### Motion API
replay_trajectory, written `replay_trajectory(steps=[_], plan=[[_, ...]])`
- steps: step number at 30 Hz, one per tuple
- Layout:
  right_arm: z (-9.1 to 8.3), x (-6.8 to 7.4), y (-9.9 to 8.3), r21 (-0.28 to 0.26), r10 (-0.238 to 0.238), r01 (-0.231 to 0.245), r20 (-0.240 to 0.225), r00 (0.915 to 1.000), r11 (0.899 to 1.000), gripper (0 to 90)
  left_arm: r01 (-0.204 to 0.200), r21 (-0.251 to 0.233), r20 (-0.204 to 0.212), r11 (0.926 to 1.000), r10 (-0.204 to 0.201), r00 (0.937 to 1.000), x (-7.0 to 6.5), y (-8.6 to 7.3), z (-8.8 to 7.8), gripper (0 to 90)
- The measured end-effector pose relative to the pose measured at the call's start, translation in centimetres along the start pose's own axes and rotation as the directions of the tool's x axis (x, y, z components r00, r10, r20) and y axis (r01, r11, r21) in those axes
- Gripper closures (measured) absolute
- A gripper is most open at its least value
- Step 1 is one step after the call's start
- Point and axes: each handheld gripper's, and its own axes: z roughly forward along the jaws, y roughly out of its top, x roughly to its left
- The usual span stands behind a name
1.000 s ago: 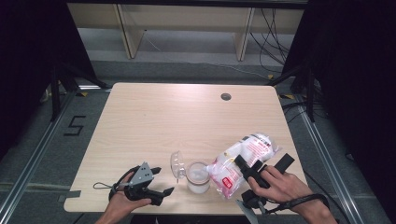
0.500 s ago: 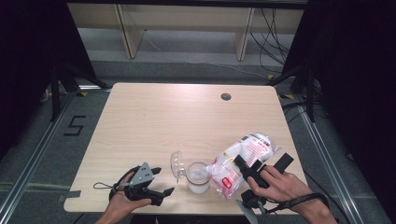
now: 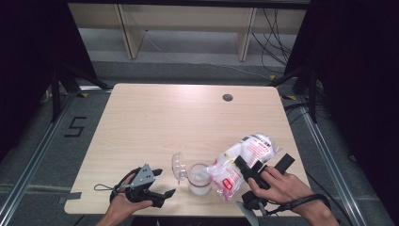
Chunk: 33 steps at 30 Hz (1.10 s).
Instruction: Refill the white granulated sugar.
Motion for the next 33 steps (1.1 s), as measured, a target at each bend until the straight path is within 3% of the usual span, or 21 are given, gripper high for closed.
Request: replay_trajectory(steps=[9, 10, 23, 25, 27, 29, 33], plan=[[-0.08, 0.07, -0.02, -0.002, 0.000, 0.000, -0.001, 1.0000, 1.000, 75.8, -0.002, -0.001, -0.001, 1.0000, 0.002, 1.0000, 0.01, 0.01, 0.00, 15.5], [-0.10, 0.04, -0.04, 0.001, -0.007, 0.007, -0.001, 1.0000, 1.000, 75.8, 0.028, -0.006, 0.005, 0.9996, -0.028, 0.9996, -0.14, -0.07, 0.09, 15.5], [0.02, 0.08, 0.24, -0.016, -0.010, 0.010, 0.003, 0.9999, 1.000, 76.1, 0.025, 0.004, 0.012, 0.9997, -0.025, 0.9996, -0.07, -0.06, 0.06, 15.5], [0.03, -0.03, 0.26, -0.014, -0.041, 0.041, -0.004, 0.9991, 0.999, 76.1, 0.023, 0.008, -0.003, 0.9997, -0.023, 0.9997, -0.13, -0.04, -0.05, 15.5], [0.10, 0.25, 0.31, -0.021, -0.013, 0.013, -0.007, 0.9999, 1.000, 76.2, 0.024, 0.009, -0.007, 0.9997, -0.024, 0.9997, -0.11, -0.04, -0.06, 15.5], [0.06, 0.21, 0.29, -0.015, -0.033, 0.033, -0.010, 0.9994, 0.999, 76.2, 0.030, 0.003, 0.012, 0.9996, -0.030, 0.9995, -0.08, -0.07, 0.05, 15.5], [0.15, 0.24, 0.29, -0.019, -0.029, 0.029, -0.015, 0.9995, 0.999, 76.2, 0.026, 0.005, 0.012, 0.9997, -0.026, 0.9996, -0.04, -0.04, 0.05, 15.5]])
